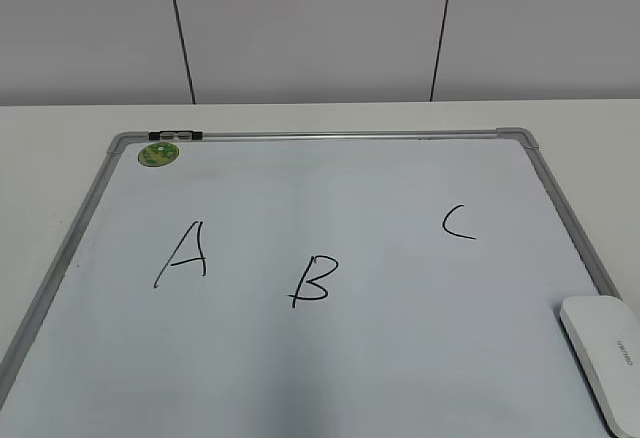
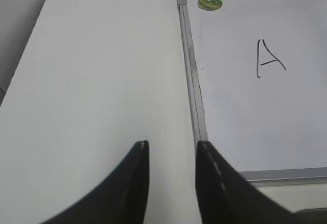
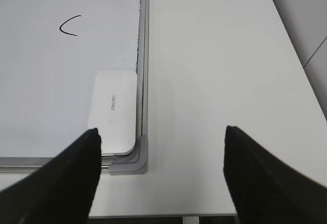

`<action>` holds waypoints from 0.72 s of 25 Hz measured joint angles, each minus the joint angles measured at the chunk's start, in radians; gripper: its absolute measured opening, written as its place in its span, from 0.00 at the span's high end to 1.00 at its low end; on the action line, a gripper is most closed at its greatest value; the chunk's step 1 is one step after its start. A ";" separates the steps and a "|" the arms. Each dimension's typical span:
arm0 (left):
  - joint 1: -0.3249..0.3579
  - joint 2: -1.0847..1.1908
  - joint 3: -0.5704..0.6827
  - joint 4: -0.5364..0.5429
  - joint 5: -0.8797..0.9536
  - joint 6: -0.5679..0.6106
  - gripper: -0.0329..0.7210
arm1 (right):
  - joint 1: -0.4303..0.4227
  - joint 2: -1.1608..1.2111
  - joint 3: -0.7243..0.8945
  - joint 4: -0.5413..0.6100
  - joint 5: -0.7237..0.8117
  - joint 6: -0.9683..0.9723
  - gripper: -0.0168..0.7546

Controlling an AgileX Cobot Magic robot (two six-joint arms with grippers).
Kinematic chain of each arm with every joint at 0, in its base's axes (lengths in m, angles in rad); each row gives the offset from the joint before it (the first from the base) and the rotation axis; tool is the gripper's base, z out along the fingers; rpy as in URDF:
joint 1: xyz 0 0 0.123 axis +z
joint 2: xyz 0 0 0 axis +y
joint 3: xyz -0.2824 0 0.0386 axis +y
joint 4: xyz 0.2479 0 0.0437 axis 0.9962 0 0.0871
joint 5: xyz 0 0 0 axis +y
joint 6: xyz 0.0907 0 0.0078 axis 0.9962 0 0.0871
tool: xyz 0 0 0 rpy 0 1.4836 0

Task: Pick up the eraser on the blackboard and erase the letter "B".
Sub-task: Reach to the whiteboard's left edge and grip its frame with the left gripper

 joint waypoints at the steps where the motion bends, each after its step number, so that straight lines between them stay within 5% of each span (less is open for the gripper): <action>1: 0.000 0.000 0.000 0.000 0.000 0.000 0.64 | 0.000 0.000 0.000 0.000 0.000 0.000 0.26; 12: 0.000 0.014 -0.005 -0.002 0.001 0.000 0.64 | 0.000 0.000 0.000 0.000 0.000 0.000 0.26; 18: 0.000 0.205 -0.085 -0.006 0.001 0.000 0.64 | 0.000 0.000 0.000 0.000 0.000 0.000 0.26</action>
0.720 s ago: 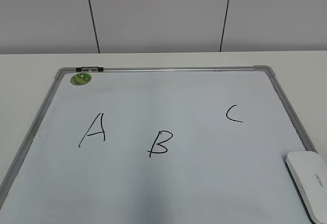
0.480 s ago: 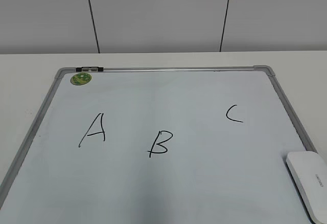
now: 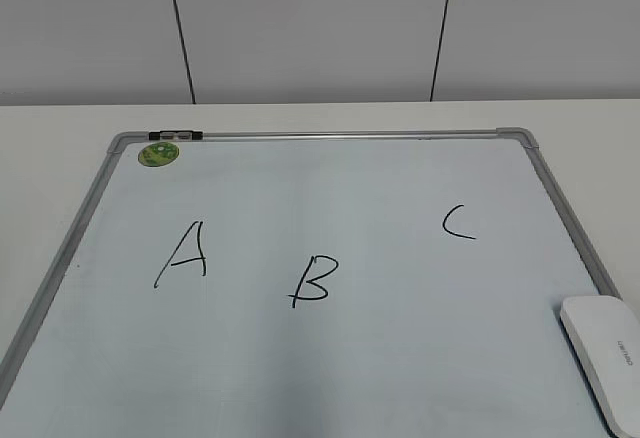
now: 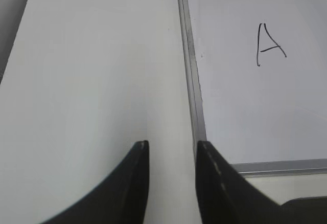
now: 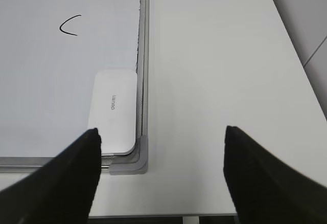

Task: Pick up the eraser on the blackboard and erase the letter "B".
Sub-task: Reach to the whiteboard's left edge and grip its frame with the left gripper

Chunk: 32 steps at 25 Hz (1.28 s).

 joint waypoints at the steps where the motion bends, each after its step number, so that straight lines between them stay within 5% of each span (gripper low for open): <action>1: 0.000 0.044 -0.018 0.000 0.000 0.000 0.64 | 0.000 0.000 0.000 0.000 0.000 0.000 0.26; 32: 0.000 1.355 -0.693 -0.083 -0.041 0.000 0.64 | 0.000 0.000 0.000 0.000 0.000 0.000 0.26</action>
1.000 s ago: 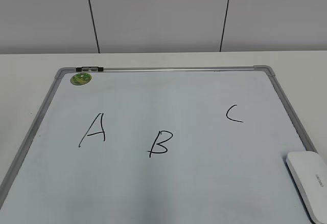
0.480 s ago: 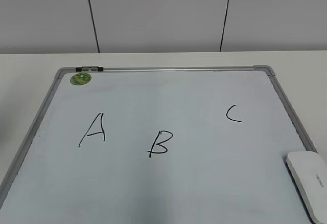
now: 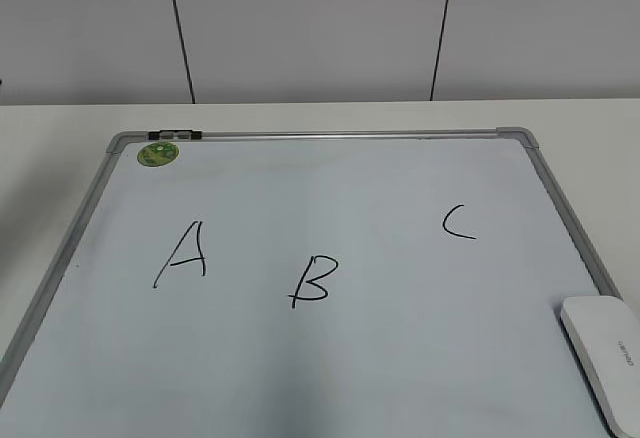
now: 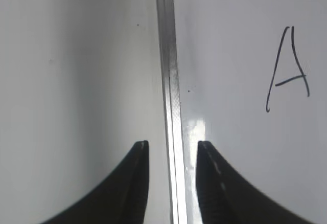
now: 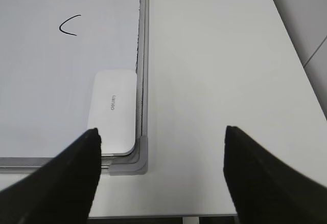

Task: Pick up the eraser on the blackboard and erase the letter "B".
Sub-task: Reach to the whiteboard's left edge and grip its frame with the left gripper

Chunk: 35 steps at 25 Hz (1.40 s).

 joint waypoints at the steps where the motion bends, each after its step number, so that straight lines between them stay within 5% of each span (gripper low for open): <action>1: 0.000 0.028 -0.024 0.000 0.000 0.000 0.64 | 0.000 0.000 0.000 0.000 0.000 0.000 0.26; 11: 0.000 0.237 -0.142 -0.002 -0.004 0.000 0.64 | 0.000 0.000 0.000 0.000 0.000 0.000 0.26; 35: 0.000 0.520 -0.154 0.020 -0.086 0.000 0.64 | 0.000 0.000 0.000 0.000 0.000 0.000 0.26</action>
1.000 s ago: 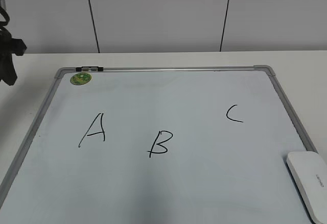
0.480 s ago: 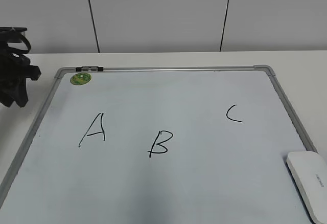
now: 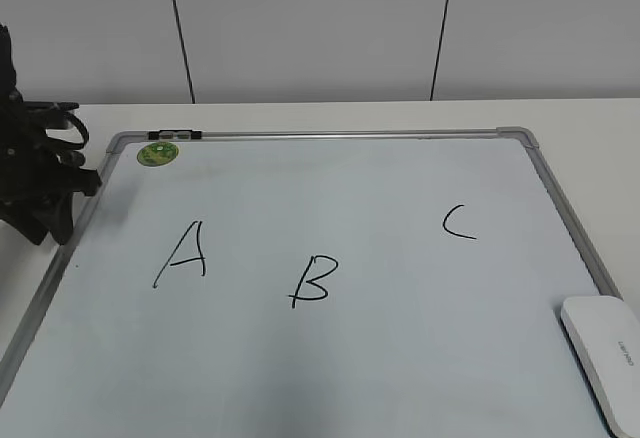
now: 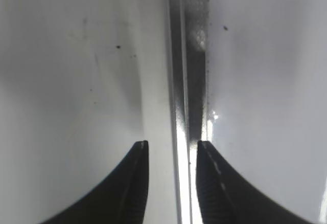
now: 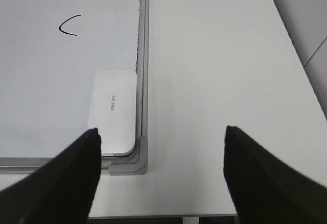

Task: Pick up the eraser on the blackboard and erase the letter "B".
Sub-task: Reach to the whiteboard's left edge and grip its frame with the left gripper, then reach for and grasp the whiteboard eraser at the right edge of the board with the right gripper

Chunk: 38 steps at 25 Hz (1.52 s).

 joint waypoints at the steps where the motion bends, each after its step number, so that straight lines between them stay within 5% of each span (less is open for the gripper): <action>1: 0.000 0.005 0.000 0.000 -0.007 0.000 0.64 | 0.000 0.000 0.000 0.000 0.000 0.000 0.26; 14: 0.000 0.040 -0.008 0.000 -0.029 0.000 0.64 | 0.000 0.000 0.000 0.000 0.000 0.000 0.26; 21: -0.001 0.040 -0.008 -0.007 -0.030 -0.003 0.90 | 0.000 0.000 0.000 -0.004 0.000 0.000 0.26; 28: -0.001 0.040 -0.008 -0.018 -0.030 -0.012 0.92 | 0.000 0.008 0.000 0.004 0.000 0.000 0.26; 38: -0.001 0.040 -0.008 -0.018 -0.030 -0.012 0.92 | 0.000 0.406 -0.110 0.075 0.000 0.000 0.26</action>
